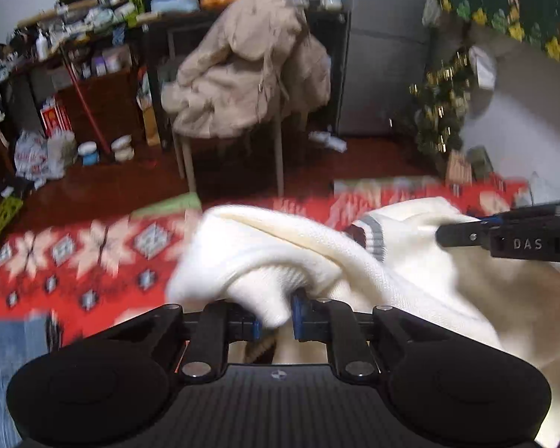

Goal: Fold clothes
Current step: 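Lower the sweater onto the mat and regrasp its edge with both grippers, then grasp the striped hem with both grippers and pull it toward the body, then drag the hem with both grippers to straighten the sweater on the mat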

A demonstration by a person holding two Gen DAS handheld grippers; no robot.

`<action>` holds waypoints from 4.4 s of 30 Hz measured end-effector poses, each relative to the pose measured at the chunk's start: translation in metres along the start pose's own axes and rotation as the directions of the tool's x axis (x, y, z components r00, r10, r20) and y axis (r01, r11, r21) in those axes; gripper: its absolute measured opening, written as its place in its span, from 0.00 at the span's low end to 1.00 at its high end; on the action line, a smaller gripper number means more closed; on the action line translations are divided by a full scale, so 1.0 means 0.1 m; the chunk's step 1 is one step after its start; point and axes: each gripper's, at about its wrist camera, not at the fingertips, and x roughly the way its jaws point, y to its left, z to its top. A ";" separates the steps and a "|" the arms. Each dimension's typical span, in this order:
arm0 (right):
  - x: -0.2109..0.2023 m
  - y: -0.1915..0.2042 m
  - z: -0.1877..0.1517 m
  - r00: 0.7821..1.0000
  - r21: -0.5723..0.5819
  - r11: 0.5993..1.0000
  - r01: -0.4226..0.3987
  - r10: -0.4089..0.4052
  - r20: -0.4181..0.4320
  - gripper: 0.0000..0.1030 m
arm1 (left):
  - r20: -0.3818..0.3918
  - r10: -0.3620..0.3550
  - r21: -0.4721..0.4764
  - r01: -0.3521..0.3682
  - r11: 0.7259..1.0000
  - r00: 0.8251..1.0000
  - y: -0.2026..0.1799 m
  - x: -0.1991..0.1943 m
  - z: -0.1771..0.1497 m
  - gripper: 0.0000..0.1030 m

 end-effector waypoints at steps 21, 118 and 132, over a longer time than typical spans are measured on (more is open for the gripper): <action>-1.09 -0.06 -0.65 0.995 0.044 0.995 0.091 -0.092 0.028 0.66 | -0.076 -0.092 -0.105 0.084 0.991 0.993 0.24 -0.74 -0.77 0.54; -2.39 -0.28 -2.58 0.977 0.413 0.886 0.211 -0.190 -0.092 0.39 | -0.103 -0.323 -0.555 0.215 0.803 0.941 0.35 -1.57 -1.92 0.06; -2.41 -0.06 -2.42 0.967 0.289 0.924 0.252 -0.233 -0.100 0.05 | -0.109 -0.286 -0.444 0.211 0.871 0.952 0.44 -1.87 -1.78 0.06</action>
